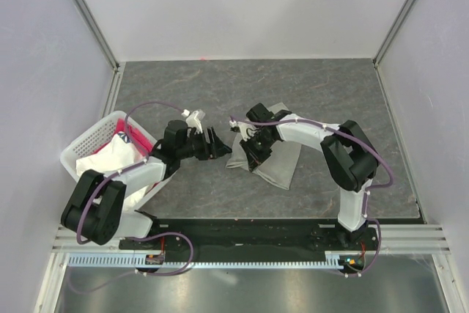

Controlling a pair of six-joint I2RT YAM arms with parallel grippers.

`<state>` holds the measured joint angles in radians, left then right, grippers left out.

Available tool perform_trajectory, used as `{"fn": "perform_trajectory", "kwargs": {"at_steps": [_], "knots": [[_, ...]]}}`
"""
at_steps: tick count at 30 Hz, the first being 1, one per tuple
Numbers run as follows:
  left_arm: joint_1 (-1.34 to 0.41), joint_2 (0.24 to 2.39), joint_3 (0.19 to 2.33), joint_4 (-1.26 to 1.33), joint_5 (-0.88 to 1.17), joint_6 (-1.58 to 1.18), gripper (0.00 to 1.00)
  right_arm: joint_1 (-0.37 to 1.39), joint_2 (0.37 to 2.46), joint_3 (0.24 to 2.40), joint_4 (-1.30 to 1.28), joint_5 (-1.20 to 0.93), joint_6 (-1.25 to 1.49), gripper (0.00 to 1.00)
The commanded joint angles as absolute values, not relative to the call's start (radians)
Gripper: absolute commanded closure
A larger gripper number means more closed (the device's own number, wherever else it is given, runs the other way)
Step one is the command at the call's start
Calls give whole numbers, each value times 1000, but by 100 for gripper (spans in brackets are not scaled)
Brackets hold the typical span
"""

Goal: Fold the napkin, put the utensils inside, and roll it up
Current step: Roll the napkin with the utensil

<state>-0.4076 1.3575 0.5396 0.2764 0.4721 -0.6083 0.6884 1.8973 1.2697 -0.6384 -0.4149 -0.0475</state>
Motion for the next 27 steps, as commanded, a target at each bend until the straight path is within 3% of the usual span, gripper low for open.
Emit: {"fn": "perform_trajectory", "kwargs": {"at_steps": [1, 12, 27], "knots": [[-422, 1316, 496, 434, 532, -519, 28, 643, 1950, 1348, -709, -609, -87, 100], [-518, 1428, 535, 540, 575, -355, 26, 537, 2129, 1410, -775, -822, -161, 100], [-617, 1526, 581, 574, 473, -163, 24, 492, 2229, 1436, -787, -882, -175, 100]]}}
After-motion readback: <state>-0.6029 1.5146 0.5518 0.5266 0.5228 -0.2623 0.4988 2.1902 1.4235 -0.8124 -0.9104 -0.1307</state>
